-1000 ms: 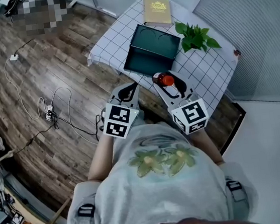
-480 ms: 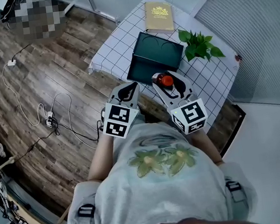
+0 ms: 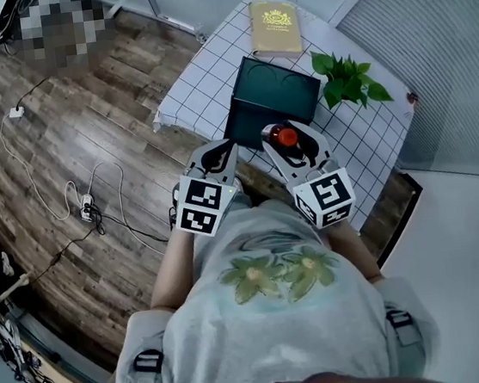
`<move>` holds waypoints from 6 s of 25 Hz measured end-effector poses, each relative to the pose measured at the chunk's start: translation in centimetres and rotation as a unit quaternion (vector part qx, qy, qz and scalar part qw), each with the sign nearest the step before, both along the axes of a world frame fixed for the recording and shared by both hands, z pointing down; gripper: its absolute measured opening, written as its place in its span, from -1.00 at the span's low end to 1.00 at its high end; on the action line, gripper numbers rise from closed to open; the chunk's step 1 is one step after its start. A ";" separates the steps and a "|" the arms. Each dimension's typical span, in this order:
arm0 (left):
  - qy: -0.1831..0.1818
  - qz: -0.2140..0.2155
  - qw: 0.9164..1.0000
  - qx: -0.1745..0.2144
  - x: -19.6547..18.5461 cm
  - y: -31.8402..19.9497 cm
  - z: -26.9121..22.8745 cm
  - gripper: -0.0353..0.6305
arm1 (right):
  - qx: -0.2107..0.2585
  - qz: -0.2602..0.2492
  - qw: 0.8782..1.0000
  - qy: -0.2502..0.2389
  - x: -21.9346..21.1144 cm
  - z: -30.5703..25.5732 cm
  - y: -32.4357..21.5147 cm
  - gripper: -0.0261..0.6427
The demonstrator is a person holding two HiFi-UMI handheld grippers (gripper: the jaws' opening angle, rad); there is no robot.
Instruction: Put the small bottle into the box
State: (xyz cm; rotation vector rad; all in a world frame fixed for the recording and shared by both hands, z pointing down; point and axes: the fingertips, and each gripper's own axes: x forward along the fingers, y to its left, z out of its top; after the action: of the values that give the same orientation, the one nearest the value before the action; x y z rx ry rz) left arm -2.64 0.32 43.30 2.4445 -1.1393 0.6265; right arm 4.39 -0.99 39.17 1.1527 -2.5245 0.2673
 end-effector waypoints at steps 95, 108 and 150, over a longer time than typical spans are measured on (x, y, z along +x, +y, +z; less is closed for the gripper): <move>-0.004 -0.006 0.998 -0.059 -1.9 -6.6 4.7 -0.86 | -0.090 -0.024 0.994 0.050 -1.1 9.7 -5.4 -0.28; -0.009 -0.008 0.998 -0.060 -2.0 -7.0 4.6 -0.86 | -0.097 -0.032 0.993 0.054 -1.1 10.7 -5.6 -0.28; -0.015 -0.008 0.997 -0.076 -2.2 -7.4 5.8 -0.86 | -0.134 -0.048 0.987 0.077 -1.4 15.0 -5.6 -0.28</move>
State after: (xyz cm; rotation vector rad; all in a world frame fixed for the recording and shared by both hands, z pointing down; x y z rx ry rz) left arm -4.82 -7.09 49.09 2.3019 -1.0803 0.7208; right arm 2.98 -6.55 54.22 0.9088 -2.3153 0.4587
